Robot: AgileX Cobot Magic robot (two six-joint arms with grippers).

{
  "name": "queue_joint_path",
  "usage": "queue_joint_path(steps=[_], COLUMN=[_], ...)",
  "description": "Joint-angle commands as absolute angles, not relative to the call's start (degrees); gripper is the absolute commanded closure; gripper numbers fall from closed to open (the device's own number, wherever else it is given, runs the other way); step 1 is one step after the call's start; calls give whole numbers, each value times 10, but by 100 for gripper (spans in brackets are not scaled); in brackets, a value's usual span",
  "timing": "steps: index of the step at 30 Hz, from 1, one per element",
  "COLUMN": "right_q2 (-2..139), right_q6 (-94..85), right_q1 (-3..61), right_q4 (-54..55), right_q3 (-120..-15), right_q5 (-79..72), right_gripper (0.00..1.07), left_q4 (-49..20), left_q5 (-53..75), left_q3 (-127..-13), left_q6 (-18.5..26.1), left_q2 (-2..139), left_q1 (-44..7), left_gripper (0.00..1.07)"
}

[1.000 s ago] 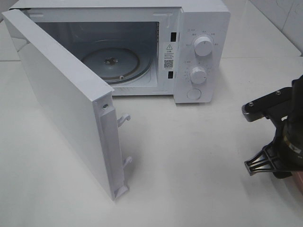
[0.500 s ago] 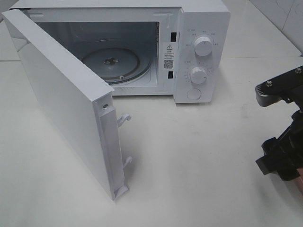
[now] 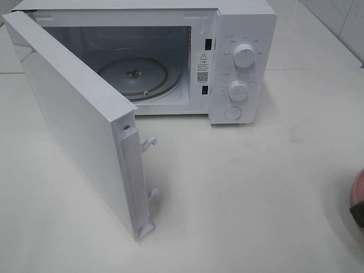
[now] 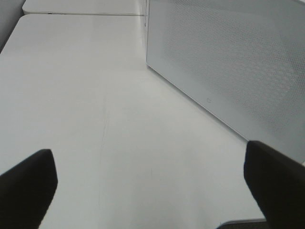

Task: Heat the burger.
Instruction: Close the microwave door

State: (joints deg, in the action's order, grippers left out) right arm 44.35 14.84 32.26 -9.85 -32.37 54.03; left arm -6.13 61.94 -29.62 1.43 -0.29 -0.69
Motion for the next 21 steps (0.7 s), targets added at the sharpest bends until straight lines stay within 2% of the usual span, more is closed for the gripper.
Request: queue_joint_path(steps=[1,15,20,21], right_q2=[423,248,191,170], right_q6=[140,131,101,85], right_q1=[321,316,264,238], right_q4=[-91,-79,-77,-69], right_q3=[-323,-322,-310,-311], right_q5=[556,657,653,643], right_gripper=[31,31,31,31], left_q4=[-62,-62,-62,-62], left_q5=[613,613,613,613], left_q3=[-296,-296,-296,-296], left_q6=[14,14,14,14], left_q2=[-6,-6,-6,-6], left_q1=[-6,-6,-6,-6], left_gripper=[7,7,7,7])
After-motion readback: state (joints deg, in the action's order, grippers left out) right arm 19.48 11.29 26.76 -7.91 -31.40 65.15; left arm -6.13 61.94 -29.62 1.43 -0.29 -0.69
